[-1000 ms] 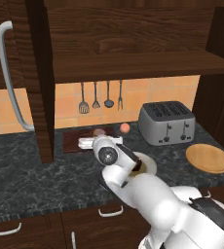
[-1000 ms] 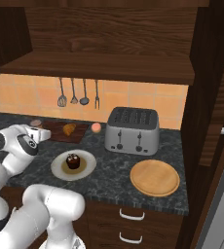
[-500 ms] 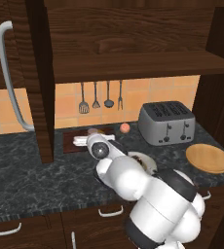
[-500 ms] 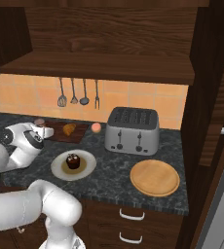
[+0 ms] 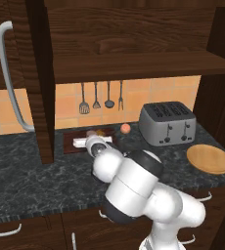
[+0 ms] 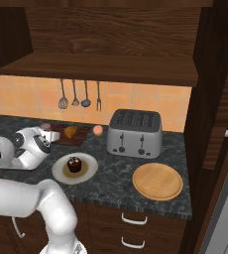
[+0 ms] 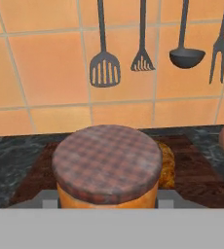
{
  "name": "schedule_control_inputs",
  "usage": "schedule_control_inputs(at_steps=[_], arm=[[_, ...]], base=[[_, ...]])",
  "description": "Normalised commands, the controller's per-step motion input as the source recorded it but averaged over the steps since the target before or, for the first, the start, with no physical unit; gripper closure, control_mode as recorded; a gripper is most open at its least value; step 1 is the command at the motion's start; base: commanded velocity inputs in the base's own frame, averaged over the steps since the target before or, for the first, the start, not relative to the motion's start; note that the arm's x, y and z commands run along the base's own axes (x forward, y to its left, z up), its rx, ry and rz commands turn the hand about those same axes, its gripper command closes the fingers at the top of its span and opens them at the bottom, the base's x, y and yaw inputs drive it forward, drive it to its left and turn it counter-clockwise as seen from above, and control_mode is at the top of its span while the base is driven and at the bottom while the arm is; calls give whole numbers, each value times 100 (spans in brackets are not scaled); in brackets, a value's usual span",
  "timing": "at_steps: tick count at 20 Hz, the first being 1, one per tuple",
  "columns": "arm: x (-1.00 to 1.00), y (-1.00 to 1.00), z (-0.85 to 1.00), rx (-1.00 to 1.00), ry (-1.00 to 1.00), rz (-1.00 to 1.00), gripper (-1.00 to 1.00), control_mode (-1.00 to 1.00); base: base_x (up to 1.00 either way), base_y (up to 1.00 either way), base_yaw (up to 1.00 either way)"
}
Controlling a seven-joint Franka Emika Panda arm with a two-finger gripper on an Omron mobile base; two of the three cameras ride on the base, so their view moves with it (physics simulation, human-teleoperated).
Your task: From the different types of pastries on the counter, select a croissant and place it on the cutting board. Then retrieve a jar of jam from the cabinet and place it alongside the croissant on the cutting board.
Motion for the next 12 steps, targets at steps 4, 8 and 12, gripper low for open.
schedule_control_inputs(at_steps=[4, 8, 12], arm=[[37, 1, -36, 0, 0, 2, 100, -100], [30, 1, -28, 0, 0, 3, 100, -100], [34, 1, -25, 0, 0, 2, 100, -100]], base=[[0, 0, 0], [0, 0, 0], [0, 0, 0]])
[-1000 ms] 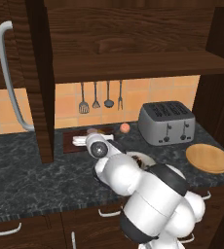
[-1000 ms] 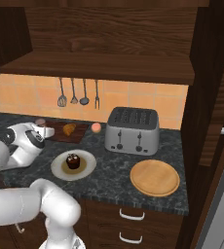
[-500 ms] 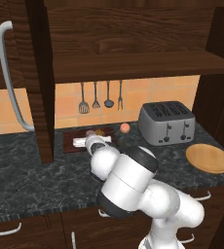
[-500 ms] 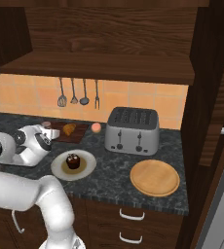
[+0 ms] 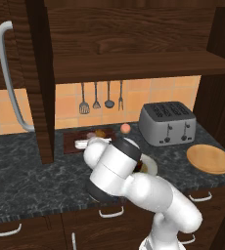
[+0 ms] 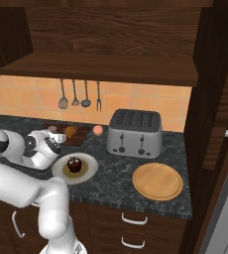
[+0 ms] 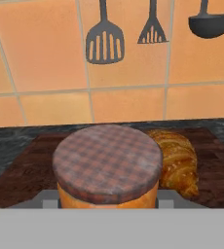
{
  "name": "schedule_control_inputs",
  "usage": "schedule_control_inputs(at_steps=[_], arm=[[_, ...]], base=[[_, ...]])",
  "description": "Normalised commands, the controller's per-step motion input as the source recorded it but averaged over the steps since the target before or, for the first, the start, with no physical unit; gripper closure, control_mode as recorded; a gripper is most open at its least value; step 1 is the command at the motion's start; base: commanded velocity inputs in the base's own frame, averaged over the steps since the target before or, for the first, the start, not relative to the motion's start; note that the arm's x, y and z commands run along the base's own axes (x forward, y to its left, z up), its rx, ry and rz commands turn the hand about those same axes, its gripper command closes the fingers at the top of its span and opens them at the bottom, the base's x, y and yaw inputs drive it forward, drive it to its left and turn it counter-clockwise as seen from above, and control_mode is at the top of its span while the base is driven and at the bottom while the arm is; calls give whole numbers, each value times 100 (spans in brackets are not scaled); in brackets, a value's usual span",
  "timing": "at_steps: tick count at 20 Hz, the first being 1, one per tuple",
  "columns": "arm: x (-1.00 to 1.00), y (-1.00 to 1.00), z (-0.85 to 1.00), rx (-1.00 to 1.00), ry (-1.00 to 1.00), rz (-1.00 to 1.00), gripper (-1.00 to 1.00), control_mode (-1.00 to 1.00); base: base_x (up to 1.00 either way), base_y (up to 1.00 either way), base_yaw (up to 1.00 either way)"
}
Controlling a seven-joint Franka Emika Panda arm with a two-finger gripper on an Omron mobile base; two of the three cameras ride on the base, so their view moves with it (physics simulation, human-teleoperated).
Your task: From the different types of pastries on the counter, select a croissant and place it on the cutting board. Then retrieve a jar of jam from the cabinet and place it alongside the croissant on the cutting board.
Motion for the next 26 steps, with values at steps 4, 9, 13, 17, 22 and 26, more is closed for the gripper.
schedule_control_inputs(at_steps=[4, 9, 13, 17, 22, 26], arm=[[34, 6, -23, 0, 0, 1, 100, -100], [34, 15, -28, 0, 0, 2, 100, -100], [4, 3, -21, 0, 0, 2, -100, -100], [-4, 0, 4, 0, -12, 0, -100, -100], [-33, 14, 21, 0, -16, 0, -100, -100], [-63, 37, 46, 0, -15, 0, -100, -100]], base=[[0, 0, 0], [0, 0, 0], [0, 0, 0], [0, 0, 0], [0, 0, 0], [0, 0, 0]])
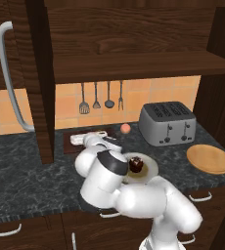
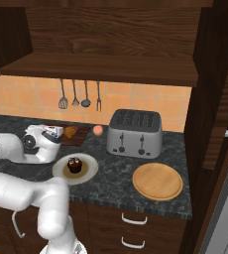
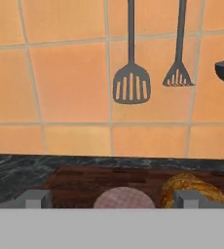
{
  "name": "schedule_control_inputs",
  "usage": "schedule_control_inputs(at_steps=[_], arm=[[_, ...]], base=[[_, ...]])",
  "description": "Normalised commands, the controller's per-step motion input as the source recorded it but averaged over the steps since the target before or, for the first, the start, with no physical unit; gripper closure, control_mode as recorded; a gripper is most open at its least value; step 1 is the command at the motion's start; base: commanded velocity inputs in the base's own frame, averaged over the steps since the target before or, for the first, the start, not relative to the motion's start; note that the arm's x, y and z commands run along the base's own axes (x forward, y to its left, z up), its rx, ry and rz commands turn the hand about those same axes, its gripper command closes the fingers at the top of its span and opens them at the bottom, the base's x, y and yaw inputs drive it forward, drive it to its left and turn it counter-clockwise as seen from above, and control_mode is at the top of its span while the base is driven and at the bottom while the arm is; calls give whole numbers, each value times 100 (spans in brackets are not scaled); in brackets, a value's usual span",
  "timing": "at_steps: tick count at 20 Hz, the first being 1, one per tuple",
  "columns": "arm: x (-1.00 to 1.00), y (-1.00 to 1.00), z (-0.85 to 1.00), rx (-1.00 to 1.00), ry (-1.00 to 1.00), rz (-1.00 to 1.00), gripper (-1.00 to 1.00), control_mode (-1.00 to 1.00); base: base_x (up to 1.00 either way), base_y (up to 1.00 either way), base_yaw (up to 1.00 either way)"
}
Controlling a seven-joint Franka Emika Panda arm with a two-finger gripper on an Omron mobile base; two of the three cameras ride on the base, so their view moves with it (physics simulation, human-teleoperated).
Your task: From the different types of pastries on the counter, select a croissant and place it on the cutting board. Then retrieve a jar of jam from the cabinet and place it alongside the croissant on the cutting board.
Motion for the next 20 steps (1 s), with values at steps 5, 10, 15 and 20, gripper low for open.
schedule_control_inputs(at_steps=[5, 10, 15, 20], arm=[[-97, 49, 63, 0, -10, 0, -100, -100], [-100, 55, 57, 6, 0, -12, -100, -100], [-100, 52, 38, 12, 0, -24, -100, -100], [-100, 44, 3, 10, -10, -22, -100, -100]], base=[[0, 0, 0], [0, 0, 0], [0, 0, 0], [0, 0, 0]])
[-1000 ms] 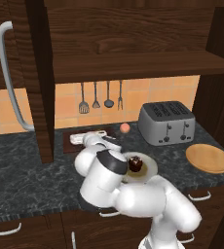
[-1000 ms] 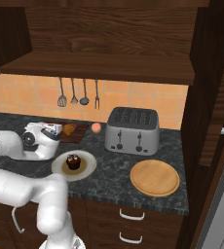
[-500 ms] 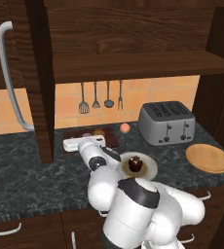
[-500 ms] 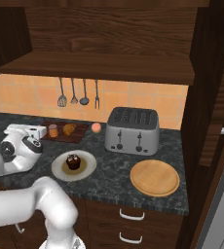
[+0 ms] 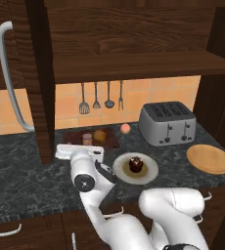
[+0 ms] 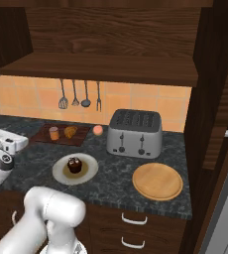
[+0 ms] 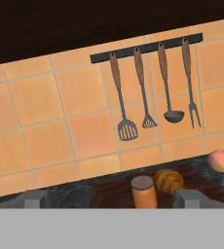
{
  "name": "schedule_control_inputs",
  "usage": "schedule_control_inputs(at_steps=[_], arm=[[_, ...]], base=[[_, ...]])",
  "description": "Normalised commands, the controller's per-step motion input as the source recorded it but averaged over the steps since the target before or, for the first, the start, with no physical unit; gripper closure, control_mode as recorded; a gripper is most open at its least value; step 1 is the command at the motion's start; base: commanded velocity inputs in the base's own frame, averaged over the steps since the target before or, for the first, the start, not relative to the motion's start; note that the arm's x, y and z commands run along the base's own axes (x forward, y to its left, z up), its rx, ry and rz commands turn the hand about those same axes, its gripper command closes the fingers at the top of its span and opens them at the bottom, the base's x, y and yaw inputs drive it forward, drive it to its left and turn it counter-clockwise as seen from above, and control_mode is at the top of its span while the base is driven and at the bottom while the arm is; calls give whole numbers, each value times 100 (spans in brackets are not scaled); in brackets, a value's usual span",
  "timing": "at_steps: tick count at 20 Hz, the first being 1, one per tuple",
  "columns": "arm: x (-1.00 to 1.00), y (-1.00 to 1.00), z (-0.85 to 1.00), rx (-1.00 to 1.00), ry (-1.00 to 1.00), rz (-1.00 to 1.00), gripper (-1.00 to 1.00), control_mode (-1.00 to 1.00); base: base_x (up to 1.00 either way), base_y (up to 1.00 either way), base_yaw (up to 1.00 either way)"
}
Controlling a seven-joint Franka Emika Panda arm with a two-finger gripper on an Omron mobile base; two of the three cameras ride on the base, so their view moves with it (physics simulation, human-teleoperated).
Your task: From the different types of pastries on the counter, select a croissant and place it on the cutting board. Then retrieve a jar of jam from the cabinet and place it alongside the croissant on the cutting board.
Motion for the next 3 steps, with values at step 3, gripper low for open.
schedule_control_inputs(at_steps=[3], arm=[[-100, 49, 0, 9, -21, -27, -100, -100]], base=[[0, 0, 0]])
